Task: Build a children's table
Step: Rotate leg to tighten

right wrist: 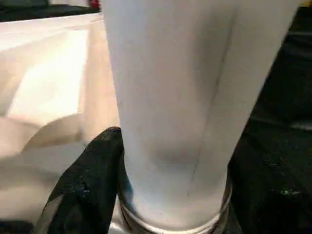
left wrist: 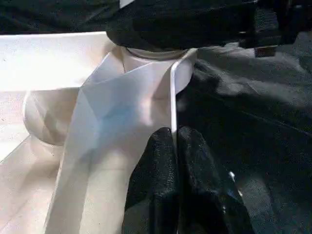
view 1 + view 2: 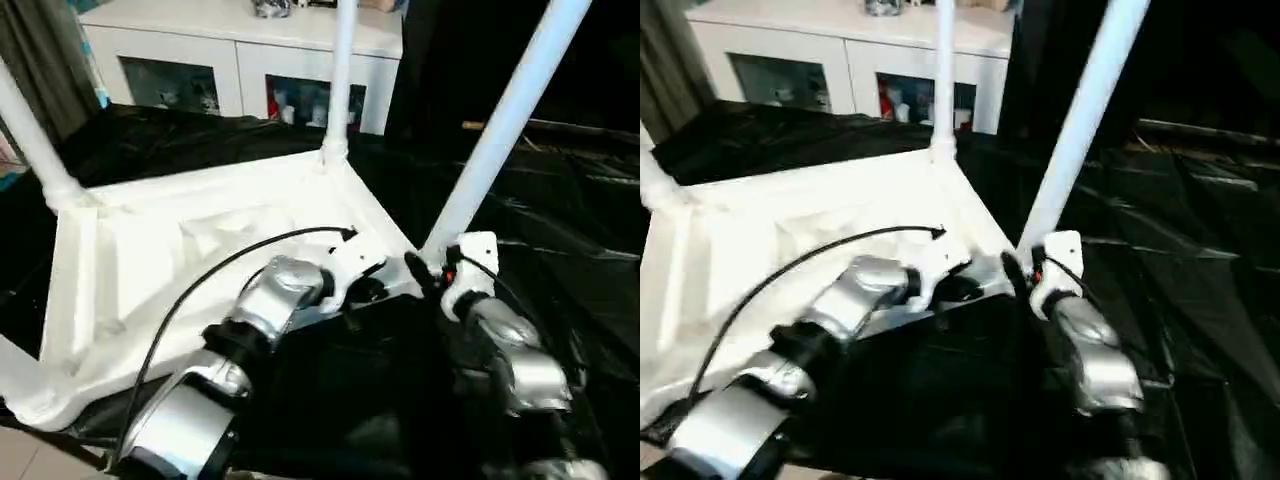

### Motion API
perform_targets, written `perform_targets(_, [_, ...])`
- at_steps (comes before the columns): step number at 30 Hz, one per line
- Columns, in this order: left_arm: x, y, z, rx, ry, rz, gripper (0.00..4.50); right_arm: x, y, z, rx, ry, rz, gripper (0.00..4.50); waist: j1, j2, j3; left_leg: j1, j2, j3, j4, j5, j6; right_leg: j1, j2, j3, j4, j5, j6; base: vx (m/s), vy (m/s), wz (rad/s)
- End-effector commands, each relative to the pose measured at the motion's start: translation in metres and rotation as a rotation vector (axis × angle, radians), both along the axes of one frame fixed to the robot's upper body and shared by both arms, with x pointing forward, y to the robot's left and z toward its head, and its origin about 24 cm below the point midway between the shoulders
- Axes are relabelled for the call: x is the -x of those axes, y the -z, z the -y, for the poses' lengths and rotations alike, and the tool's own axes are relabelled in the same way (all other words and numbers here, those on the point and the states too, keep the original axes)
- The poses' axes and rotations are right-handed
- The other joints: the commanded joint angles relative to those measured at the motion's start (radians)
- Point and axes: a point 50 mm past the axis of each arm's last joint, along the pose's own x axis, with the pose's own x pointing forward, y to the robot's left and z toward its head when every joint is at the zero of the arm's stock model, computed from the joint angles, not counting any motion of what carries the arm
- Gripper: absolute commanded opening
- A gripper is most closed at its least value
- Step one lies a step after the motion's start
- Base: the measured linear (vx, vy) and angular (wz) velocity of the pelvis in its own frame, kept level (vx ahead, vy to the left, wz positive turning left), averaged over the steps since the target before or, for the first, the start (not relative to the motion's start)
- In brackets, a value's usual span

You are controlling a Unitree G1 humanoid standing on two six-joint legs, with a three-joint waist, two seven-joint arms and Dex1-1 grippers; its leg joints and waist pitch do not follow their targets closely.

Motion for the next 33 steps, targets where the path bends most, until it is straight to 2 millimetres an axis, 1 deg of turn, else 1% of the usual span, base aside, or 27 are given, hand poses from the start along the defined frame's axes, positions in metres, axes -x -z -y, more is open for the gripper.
perform_targets(1, [-0.002, -0.003, 0.007, 0.034, -0.052, 0.037, 0.00, 0.008, 0.019, -0.024, -0.019, -0.078, -0.088, 2.66, -0.006, -0.010, -0.050, 0.011, 0.034, -0.021, -0.080, -0.265, 0.010, 0.034, -0.054, 0.037, -0.088, -0.340, -0.151, 0.000, 0.000, 0.00])
perform_targets(2, [-0.001, -0.003, 0.008, 0.034, -0.037, 0.039, 0.00, 0.006, 0.018, -0.029, -0.010, -0.094, -0.070, 2.66, -0.005, -0.010, -0.051, 0.012, 0.034, -0.021, -0.079, -0.269, 0.011, 0.032, -0.055, 0.038, -0.089, -0.342, -0.147, 0.000, 0.000, 0.00])
perform_targets(4, [-0.002, -0.002, 0.008, 0.030, -0.039, 0.038, 0.00, 0.006, 0.016, -0.031, -0.019, -0.108, -0.057, 2.66, -0.006, -0.013, -0.050, 0.012, 0.033, -0.021, -0.080, -0.281, 0.013, 0.032, -0.056, 0.037, -0.092, -0.358, -0.142, 0.000, 0.000, 0.00])
perform_targets(5, [-0.002, -0.002, 0.005, 0.029, -0.033, 0.038, 0.00, 0.005, 0.012, -0.034, -0.038, -0.153, -0.021, 2.66, -0.006, -0.014, -0.050, 0.013, 0.033, -0.020, -0.079, -0.285, 0.015, 0.031, -0.056, 0.038, -0.093, -0.367, -0.140, 0.000, 0.000, 0.00])
perform_targets(6, [-0.002, -0.002, 0.003, 0.028, -0.030, 0.040, 0.00, 0.005, 0.010, -0.034, -0.036, -0.164, -0.009, 3.22, -0.007, -0.012, -0.049, 0.012, 0.034, -0.022, -0.081, -0.291, 0.016, 0.031, -0.058, 0.038, -0.094, -0.380, -0.137, 0.000, 0.000, 0.00])
perform_targets(7, [-0.002, -0.002, 0.001, 0.024, -0.011, 0.046, 0.00, 0.005, 0.007, -0.032, -0.035, -0.187, 0.003, 3.22, -0.007, -0.015, -0.050, 0.011, 0.034, -0.021, -0.080, -0.285, 0.019, 0.031, -0.057, 0.038, -0.094, -0.379, -0.134, 0.000, 0.000, 0.00])
perform_targets(10, [-0.001, -0.002, -0.003, 0.031, 0.026, 0.053, 0.00, 0.006, 0.003, -0.029, -0.027, -0.223, 0.018, 3.53, -0.005, -0.014, -0.050, 0.009, 0.034, -0.020, -0.080, -0.271, 0.030, 0.033, -0.057, 0.039, -0.091, -0.359, -0.137, 0.000, 0.000, 0.00])
perform_targets(11, [-0.001, -0.003, -0.005, 0.033, 0.035, 0.052, 0.00, 0.006, 0.002, -0.028, -0.019, -0.236, 0.024, 3.53, -0.005, -0.015, -0.052, 0.006, 0.034, -0.021, -0.080, -0.256, 0.033, 0.037, -0.057, 0.038, -0.089, -0.346, -0.138, 0.000, 0.000, 0.00])
perform_targets(12, [-0.001, -0.003, -0.006, 0.034, 0.040, 0.050, 0.00, 0.006, 0.001, -0.027, -0.013, -0.247, 0.027, 3.73, -0.005, -0.016, -0.051, 0.006, 0.034, -0.020, -0.080, -0.252, 0.034, 0.036, -0.057, 0.038, -0.090, -0.342, -0.139, 0.000, 0.000, 0.00])
perform_targets(13, [0.000, -0.003, -0.009, 0.035, 0.051, 0.043, 0.00, 0.007, -0.001, -0.024, -0.003, -0.273, 0.032, 3.80, -0.006, -0.016, -0.050, 0.007, 0.034, -0.019, -0.079, -0.248, 0.037, 0.035, -0.056, 0.039, -0.089, -0.334, -0.143, 0.000, 0.000, 0.00])
perform_targets(14, [0.001, -0.003, -0.012, 0.040, 0.076, 0.043, 0.00, 0.008, -0.004, -0.020, 0.005, -0.304, 0.036, 3.80, -0.003, -0.016, -0.051, 0.007, 0.034, -0.018, -0.078, -0.239, 0.043, 0.037, -0.057, 0.039, -0.089, -0.330, -0.145, 0.000, 0.000, 0.00])
perform_targets(15, [0.002, -0.003, -0.016, 0.044, 0.101, 0.037, 0.00, 0.010, -0.006, -0.014, 0.012, -0.346, 0.039, 3.80, -0.003, -0.018, -0.052, 0.004, 0.033, -0.019, -0.077, -0.233, 0.046, 0.040, -0.057, 0.038, -0.087, -0.324, -0.146, 0.000, 0.000, 0.00])
perform_targets(16, [0.005, -0.002, -0.024, 0.052, 0.157, 0.023, 0.00, 0.015, -0.010, -0.006, 0.025, -0.421, 0.054, 3.80, -0.002, -0.017, -0.052, 0.003, 0.033, -0.019, -0.077, -0.226, 0.055, 0.043, -0.057, 0.038, -0.088, -0.325, -0.143, 0.000, 0.000, 0.00])
perform_targets(17, [0.005, -0.002, -0.025, 0.056, 0.171, 0.020, 0.00, 0.016, -0.010, -0.004, 0.027, -0.436, 0.057, 3.80, 0.000, -0.017, -0.051, 0.006, 0.035, -0.017, -0.075, -0.227, 0.062, 0.039, -0.058, 0.040, -0.089, -0.321, -0.146, 0.000, 0.000, 0.00])
perform_targets(18, [0.007, -0.002, -0.028, 0.064, 0.199, 0.018, 0.00, 0.017, -0.011, -0.002, 0.030, -0.462, 0.061, 3.80, -0.001, -0.018, -0.051, 0.005, 0.035, -0.017, -0.076, -0.224, 0.065, 0.039, -0.057, 0.039, -0.088, -0.316, -0.150, 0.000, 0.000, 0.00])
perform_targets(19, [0.008, -0.001, -0.034, 0.062, 0.224, 0.004, 0.00, 0.022, -0.013, 0.002, 0.034, -0.528, 0.062, 3.80, -0.003, -0.017, -0.052, 0.003, 0.036, -0.017, -0.077, -0.214, 0.066, 0.039, -0.056, 0.038, -0.084, -0.306, -0.156, 0.000, 0.000, 0.00])
perform_targets(20, [0.009, -0.001, -0.038, 0.059, 0.235, -0.006, 0.00, 0.026, -0.014, 0.004, 0.035, -0.572, 0.060, 3.80, 0.002, -0.016, -0.054, 0.007, 0.038, -0.017, -0.074, -0.202, 0.068, 0.041, -0.058, 0.039, -0.082, -0.281, -0.167, 0.000, 0.000, 0.00])
perform_targets(21, [0.011, 0.000, -0.043, 0.051, 0.252, -0.021, 0.00, 0.031, -0.015, 0.006, 0.040, -0.630, 0.051, 3.80, 0.003, -0.015, -0.054, 0.007, 0.040, -0.016, -0.073, -0.193, 0.072, 0.040, -0.057, 0.040, -0.079, -0.259, -0.175, 0.000, 0.000, 0.00])
perform_targets(22, [0.012, 0.001, -0.053, 0.037, 0.280, -0.035, 0.00, 0.040, -0.017, 0.011, 0.051, -0.726, 0.032, 3.80, 0.003, -0.015, -0.054, 0.005, 0.041, -0.017, -0.074, -0.186, 0.078, 0.042, -0.055, 0.039, -0.073, -0.225, -0.188, 0.000, 0.000, 0.00])
perform_targets(23, [0.013, 0.000, -0.055, 0.037, 0.294, -0.037, 0.00, 0.041, -0.018, 0.012, 0.053, -0.746, 0.028, 3.80, 0.003, -0.015, -0.055, 0.004, 0.041, -0.016, -0.072, -0.177, 0.086, 0.044, -0.054, 0.039, -0.069, -0.195, -0.198, 0.000, 0.000, 0.00])
perform_targets(24, [0.014, 0.000, -0.058, 0.042, 0.304, -0.046, 0.00, 0.043, -0.019, 0.014, 0.052, -0.757, 0.023, 3.80, 0.004, -0.014, -0.055, 0.005, 0.042, -0.016, -0.072, -0.178, 0.088, 0.042, -0.055, 0.039, -0.069, -0.188, -0.203, 0.000, 0.000, 0.00])
perform_targets(25, [0.014, 0.000, -0.058, 0.043, 0.307, -0.049, 0.00, 0.043, -0.019, 0.014, 0.051, -0.759, 0.022, 3.80, 0.001, -0.013, -0.054, 0.004, 0.042, -0.017, -0.073, -0.180, 0.090, 0.043, -0.055, 0.039, -0.066, -0.183, -0.215, 0.000, 0.000, 0.00])
perform_targets(26, [0.017, -0.002, -0.063, 0.052, 0.326, -0.063, 0.00, 0.045, -0.020, 0.018, 0.054, -0.781, 0.014, 3.80, 0.000, -0.015, -0.054, 0.004, 0.042, -0.016, -0.073, -0.187, 0.086, 0.042, -0.056, 0.038, -0.068, -0.197, -0.217, 0.000, 0.000, 0.00])
perform_targets(28, [0.021, -0.004, -0.070, 0.068, 0.363, -0.084, 0.00, 0.047, -0.022, 0.021, 0.071, -0.812, 0.003, 3.80, -0.003, -0.014, -0.053, 0.003, 0.044, -0.017, -0.074, -0.195, 0.079, 0.044, -0.057, 0.039, -0.067, -0.213, -0.219, 0.000, 0.000, 0.00])
perform_targets(31, [0.025, -0.005, -0.073, 0.074, 0.395, -0.093, 0.00, 0.046, -0.021, 0.021, 0.086, -0.827, -0.002, 3.80, -0.002, -0.012, -0.053, 0.010, 0.043, -0.013, -0.072, -0.200, 0.072, 0.037, -0.055, 0.041, -0.069, -0.218, -0.225, 0.000, 0.000, 0.00])
perform_targets(32, [0.026, -0.006, -0.073, 0.076, 0.408, -0.099, 0.00, 0.045, -0.020, 0.020, 0.095, -0.834, -0.004, 3.80, -0.001, -0.014, -0.053, 0.009, 0.043, -0.014, -0.073, -0.197, 0.070, 0.038, -0.056, 0.041, -0.068, -0.217, -0.224, 0.000, 0.000, 0.00])
perform_targets(33, [0.027, -0.006, -0.074, 0.079, 0.414, -0.104, 0.00, 0.045, -0.020, 0.020, 0.095, -0.834, -0.007, 3.80, -0.001, -0.018, -0.053, 0.010, 0.044, -0.012, -0.073, -0.197, 0.070, 0.037, -0.056, 0.041, -0.069, -0.221, -0.223, 0.000, 0.000, 0.00])
